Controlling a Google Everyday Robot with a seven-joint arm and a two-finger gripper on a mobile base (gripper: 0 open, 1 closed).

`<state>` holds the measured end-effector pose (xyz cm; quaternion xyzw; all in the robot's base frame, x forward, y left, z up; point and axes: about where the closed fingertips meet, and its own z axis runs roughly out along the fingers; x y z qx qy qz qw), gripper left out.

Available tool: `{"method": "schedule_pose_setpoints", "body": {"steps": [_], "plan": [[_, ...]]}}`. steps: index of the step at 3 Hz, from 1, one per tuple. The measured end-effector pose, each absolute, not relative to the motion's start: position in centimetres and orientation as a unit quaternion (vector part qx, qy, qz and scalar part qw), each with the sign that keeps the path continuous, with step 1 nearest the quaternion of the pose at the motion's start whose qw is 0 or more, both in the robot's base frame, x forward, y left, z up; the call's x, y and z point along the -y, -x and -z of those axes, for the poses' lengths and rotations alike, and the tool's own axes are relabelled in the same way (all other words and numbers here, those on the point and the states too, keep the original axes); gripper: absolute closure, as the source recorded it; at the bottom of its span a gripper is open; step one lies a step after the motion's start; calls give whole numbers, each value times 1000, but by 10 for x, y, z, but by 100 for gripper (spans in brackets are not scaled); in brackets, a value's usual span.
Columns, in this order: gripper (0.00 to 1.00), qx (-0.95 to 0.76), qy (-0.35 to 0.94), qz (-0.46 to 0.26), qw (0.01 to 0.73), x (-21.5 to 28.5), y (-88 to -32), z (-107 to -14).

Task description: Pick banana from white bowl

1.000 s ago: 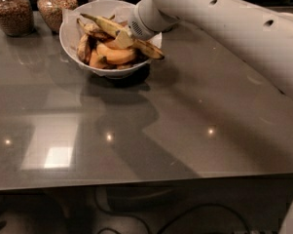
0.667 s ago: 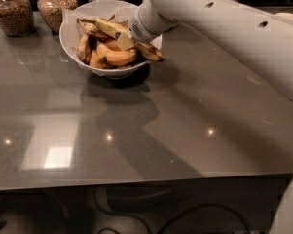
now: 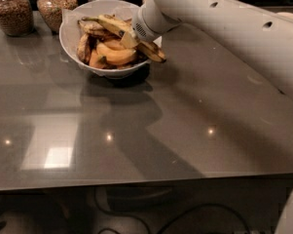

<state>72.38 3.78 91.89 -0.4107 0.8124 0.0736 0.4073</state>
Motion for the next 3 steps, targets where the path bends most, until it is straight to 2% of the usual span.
{"method": "schedule_pose_setpoints", "body": {"steps": [1,3], "plan": [[100,-796,423,-73,427,-38,-715,-945],[100,-768,485,-77,411,-21,-659,-988]]}}
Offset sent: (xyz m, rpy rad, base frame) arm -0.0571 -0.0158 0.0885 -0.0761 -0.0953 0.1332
